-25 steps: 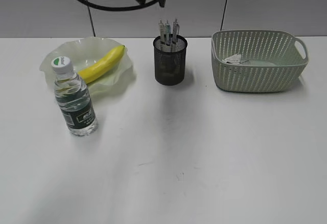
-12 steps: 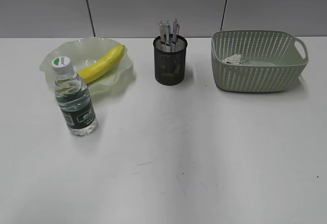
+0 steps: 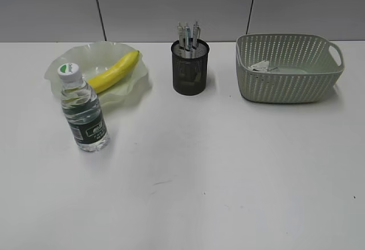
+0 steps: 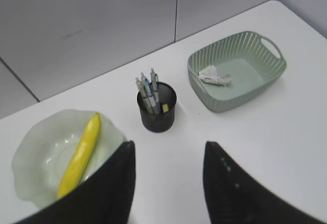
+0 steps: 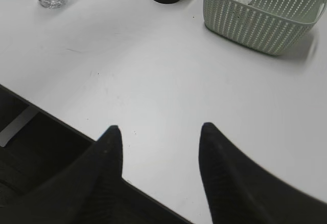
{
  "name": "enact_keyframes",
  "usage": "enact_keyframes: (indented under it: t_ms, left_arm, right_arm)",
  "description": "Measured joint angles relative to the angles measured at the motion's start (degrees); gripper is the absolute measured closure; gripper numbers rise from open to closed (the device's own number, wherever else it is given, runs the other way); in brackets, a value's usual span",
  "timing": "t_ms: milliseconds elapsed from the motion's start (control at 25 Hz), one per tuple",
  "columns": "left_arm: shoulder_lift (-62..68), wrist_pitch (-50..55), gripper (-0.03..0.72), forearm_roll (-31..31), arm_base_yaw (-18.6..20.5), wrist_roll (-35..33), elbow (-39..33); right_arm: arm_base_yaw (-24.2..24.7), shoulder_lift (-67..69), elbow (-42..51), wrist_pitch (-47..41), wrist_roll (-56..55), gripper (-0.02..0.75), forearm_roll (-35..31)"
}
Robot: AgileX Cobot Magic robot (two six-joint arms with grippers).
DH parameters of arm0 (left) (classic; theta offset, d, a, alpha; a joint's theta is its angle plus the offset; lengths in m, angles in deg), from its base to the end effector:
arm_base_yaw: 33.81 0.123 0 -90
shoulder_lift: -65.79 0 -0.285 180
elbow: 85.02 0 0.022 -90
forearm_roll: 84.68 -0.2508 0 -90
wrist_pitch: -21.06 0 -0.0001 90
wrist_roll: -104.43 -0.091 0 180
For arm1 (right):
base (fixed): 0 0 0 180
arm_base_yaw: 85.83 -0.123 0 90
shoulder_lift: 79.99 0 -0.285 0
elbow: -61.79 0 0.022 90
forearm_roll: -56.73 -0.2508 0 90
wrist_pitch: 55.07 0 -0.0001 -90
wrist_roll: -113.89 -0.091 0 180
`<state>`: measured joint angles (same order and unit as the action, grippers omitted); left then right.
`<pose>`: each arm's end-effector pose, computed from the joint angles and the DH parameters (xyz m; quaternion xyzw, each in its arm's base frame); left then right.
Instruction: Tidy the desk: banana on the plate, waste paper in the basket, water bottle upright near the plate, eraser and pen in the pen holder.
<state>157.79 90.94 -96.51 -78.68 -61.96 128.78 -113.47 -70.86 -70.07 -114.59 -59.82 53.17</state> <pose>0.2123 -0.1866 0.5040 0.2309 0.8641 -0.1232 0.4300 -0.0033 0.0038 0.2814 -0.2490 0.8140 0.1275 0.5090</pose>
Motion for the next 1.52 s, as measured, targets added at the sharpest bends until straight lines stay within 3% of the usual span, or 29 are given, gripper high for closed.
enact_keyframes:
  t_ms: [520,960,1240,1520]
  left_arm:
    - [-41.6,0.3,0.385,0.3,0.0,-0.1,-45.8]
    - [-72.3,0.2,0.413,0.6,0.0,-0.2,-73.6]
    - [-83.9,-8.0,0.420,4.9,0.0,-1.5,-78.7]
    - [-84.5,-9.0,0.440,11.8,0.0,-13.6,-80.2]
  right_arm:
    - [0.0,0.0,0.0,0.0,0.0,0.344,-0.1]
    - [0.0,0.0,0.0,0.0,0.0,0.344,-0.3]
    - [0.0,0.0,0.0,0.1,0.0,0.344,-0.5]
    - [0.0,0.0,0.0,0.1,0.0,0.344,-0.6]
